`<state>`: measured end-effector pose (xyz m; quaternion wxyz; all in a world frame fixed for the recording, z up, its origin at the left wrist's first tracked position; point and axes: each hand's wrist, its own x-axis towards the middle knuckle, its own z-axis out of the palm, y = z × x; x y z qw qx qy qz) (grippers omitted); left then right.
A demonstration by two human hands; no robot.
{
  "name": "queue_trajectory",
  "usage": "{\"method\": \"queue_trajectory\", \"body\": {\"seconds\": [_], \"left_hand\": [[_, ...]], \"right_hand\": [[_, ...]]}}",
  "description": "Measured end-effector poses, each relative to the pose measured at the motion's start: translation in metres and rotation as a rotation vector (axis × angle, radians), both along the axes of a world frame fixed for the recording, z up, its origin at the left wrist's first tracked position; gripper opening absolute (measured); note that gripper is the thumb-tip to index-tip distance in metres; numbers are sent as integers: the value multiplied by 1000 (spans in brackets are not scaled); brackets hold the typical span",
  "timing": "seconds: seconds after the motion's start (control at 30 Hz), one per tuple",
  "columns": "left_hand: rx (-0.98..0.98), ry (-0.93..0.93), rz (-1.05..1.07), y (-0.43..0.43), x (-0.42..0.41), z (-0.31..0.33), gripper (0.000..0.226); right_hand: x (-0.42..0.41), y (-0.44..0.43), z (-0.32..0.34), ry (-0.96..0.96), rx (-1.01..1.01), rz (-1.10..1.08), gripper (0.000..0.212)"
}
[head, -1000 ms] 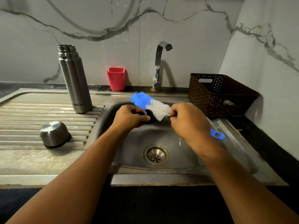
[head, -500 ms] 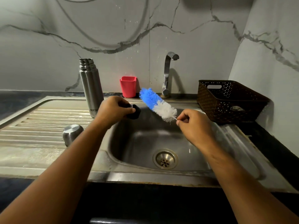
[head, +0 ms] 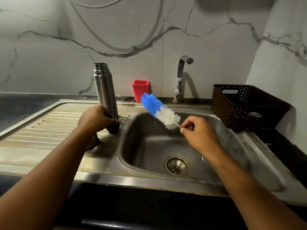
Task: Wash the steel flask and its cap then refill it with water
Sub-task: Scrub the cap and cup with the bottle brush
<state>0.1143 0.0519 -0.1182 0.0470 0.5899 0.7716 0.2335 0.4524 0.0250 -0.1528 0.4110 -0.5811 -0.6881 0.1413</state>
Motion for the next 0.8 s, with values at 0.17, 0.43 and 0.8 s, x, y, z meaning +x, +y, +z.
{"method": "queue_trajectory", "body": {"seconds": [0.17, 0.43, 0.8], "left_hand": [[-30, 148, 60, 1, 0, 1, 42], [-46, 193, 116, -1, -4, 0, 73], [-290, -18, 114, -48, -25, 12, 71]], "right_hand": [[3, 1, -1, 2, -10, -4, 14], [2, 1, 0, -25, -17, 10, 13], [2, -1, 0, -16, -36, 23, 14]]}}
